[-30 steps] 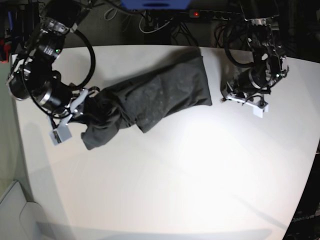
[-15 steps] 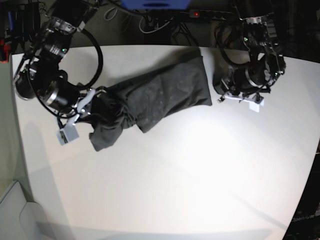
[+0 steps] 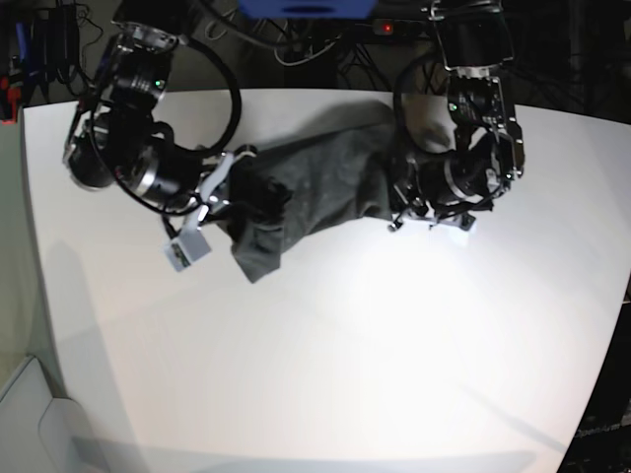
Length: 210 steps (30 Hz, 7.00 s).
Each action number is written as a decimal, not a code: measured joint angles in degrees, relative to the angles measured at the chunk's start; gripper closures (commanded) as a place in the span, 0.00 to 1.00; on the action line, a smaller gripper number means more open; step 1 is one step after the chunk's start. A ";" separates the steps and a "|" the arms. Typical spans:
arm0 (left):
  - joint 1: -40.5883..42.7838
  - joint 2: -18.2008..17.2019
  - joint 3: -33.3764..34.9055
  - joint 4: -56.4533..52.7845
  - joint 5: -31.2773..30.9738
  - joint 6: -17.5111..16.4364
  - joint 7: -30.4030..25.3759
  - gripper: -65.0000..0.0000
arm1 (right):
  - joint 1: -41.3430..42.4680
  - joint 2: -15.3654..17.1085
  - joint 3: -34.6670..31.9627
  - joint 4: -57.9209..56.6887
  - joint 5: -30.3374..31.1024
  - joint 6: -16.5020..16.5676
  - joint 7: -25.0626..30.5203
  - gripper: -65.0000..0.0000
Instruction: Layout the t-shirt on the table in an organized manner, then fold the t-shirt properly
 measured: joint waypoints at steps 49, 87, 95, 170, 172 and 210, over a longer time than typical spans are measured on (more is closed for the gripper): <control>2.23 -2.10 -11.72 10.51 5.25 2.19 8.44 1.00 | 3.69 5.14 -18.49 -17.03 0.00 0.00 9.09 0.86; 7.50 -5.75 -22.80 15.76 5.03 1.77 10.21 1.00 | 4.66 3.21 -22.99 -16.98 0.02 -0.02 10.80 0.80; 9.86 -5.62 -22.75 17.27 5.07 1.77 10.14 1.00 | 8.33 3.37 -27.36 -28.68 -0.20 -0.04 17.35 0.86; 6.29 -7.52 12.00 11.91 -4.98 1.03 -3.78 0.20 | 8.28 21.62 -6.73 -22.84 0.48 -0.44 24.46 0.61; 5.51 -7.82 13.57 10.78 -5.53 0.72 -4.52 0.20 | 8.26 21.62 -4.85 -22.84 0.72 -0.44 23.71 0.61; -37.64 -21.20 78.09 -9.68 5.51 -1.42 -10.99 1.00 | 1.42 25.90 15.69 -22.77 0.48 -0.44 21.14 0.61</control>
